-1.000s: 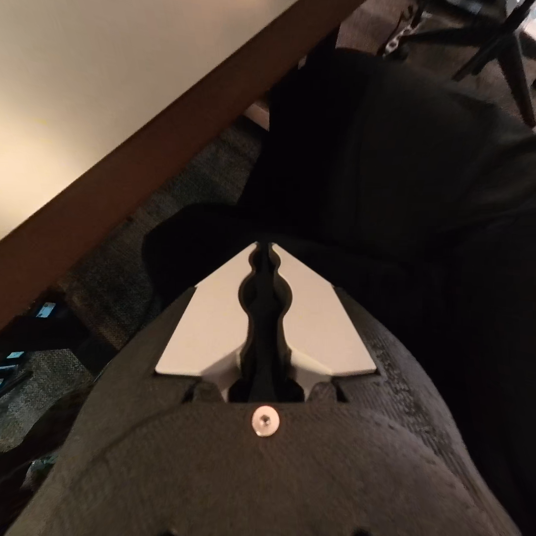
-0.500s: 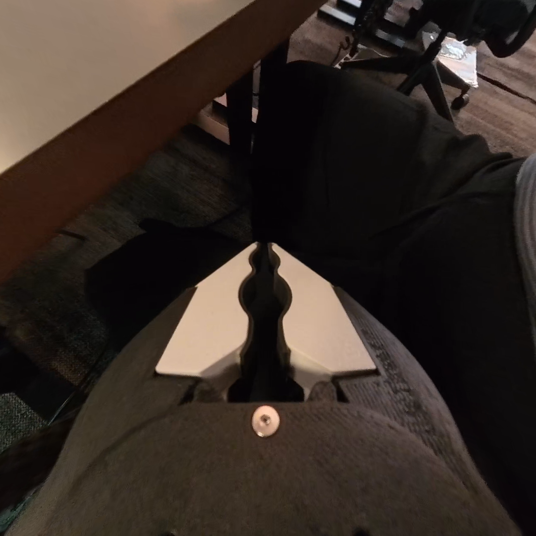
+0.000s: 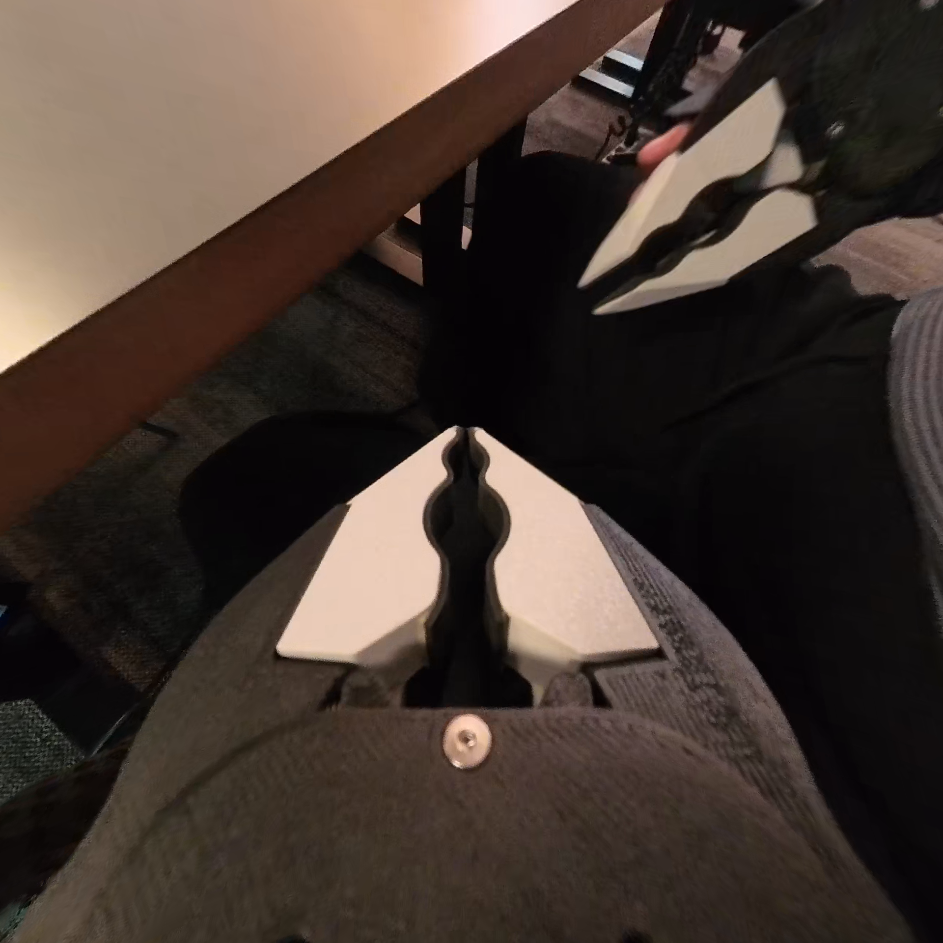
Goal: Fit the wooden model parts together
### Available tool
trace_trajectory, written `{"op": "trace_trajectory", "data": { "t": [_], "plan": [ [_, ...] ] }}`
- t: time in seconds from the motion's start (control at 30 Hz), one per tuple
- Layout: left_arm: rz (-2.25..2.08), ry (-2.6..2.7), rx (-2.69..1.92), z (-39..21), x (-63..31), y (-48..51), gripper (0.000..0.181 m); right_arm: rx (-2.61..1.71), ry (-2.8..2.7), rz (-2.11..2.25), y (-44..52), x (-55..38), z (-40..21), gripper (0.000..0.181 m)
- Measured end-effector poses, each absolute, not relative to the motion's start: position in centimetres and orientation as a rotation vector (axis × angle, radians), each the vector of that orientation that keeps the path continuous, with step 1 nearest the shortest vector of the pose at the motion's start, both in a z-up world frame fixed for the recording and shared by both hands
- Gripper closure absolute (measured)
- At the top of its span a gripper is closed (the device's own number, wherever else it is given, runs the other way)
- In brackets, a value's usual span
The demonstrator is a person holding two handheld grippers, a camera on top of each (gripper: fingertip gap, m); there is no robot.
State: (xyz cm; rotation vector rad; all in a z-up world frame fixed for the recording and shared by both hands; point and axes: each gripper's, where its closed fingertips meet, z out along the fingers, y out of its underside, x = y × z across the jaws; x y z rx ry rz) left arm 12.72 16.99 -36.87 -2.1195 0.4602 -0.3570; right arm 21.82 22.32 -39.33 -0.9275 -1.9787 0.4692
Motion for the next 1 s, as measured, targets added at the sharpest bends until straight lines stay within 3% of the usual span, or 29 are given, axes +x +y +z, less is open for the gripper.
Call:
{"op": "trace_trajectory", "data": {
  "t": [0.13, 0.43, 0.6, 1.0],
  "plan": [
    [-0.349, 0.459, -2.113, -36.7, 12.5, 17.0, 0.181, -1.141, -2.214, 0.504, 22.8, 20.4, -44.5, 0.169],
    [-0.333, 0.436, -2.089, -36.1, 11.8, 16.4, 0.181, -1.656, -2.580, 0.709, 22.3, 18.0, -54.8, 0.141],
    [-0.332, 0.412, -2.096, -36.3, 11.3, 16.0, 0.181, -1.763, -2.607, 0.716, 22.4, 17.1, -59.0, 0.142],
    [-0.350, 0.419, -2.118, -36.5, 11.3, 15.9, 0.181, -1.752, -2.601, 0.603, 22.2, 16.5, -61.7, 0.153]
  ]
}}
